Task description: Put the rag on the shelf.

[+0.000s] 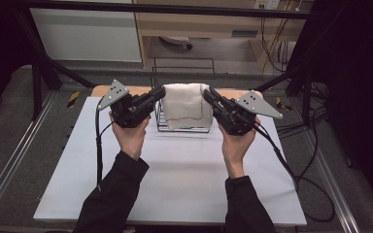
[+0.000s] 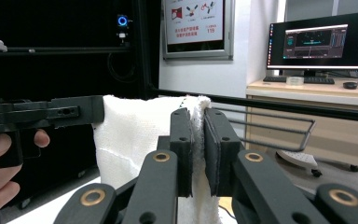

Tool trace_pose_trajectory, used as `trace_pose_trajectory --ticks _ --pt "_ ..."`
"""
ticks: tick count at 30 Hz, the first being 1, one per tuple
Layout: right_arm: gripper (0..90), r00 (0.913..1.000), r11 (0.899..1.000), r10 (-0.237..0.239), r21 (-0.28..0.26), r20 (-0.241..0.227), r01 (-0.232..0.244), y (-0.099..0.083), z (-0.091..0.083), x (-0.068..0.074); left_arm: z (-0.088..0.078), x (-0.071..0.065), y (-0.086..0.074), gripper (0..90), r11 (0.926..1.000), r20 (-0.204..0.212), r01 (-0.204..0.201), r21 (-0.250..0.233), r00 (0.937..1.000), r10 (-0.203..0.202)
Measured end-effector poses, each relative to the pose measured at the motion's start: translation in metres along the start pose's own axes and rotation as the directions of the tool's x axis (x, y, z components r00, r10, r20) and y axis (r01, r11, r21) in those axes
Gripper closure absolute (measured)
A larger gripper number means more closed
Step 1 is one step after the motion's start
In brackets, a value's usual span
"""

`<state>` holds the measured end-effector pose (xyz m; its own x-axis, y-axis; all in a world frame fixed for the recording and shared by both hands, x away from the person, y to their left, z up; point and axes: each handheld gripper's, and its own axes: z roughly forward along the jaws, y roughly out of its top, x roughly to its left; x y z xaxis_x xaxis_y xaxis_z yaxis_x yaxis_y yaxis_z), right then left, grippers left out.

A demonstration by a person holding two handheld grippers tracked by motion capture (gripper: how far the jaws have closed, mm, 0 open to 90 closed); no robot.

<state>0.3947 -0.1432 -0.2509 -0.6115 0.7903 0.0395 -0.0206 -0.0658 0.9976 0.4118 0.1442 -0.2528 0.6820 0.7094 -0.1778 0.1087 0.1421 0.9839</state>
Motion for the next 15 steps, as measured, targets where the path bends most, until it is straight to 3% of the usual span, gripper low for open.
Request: trace_pose_trajectory --ticks 15 --pt "82.7 0.9998 1.0 -0.008 -0.027 0.015 0.009 0.021 0.013 -0.004 0.006 0.002 0.026 83.6 0.9992 -0.012 -0.015 -0.036 0.9998 0.015"
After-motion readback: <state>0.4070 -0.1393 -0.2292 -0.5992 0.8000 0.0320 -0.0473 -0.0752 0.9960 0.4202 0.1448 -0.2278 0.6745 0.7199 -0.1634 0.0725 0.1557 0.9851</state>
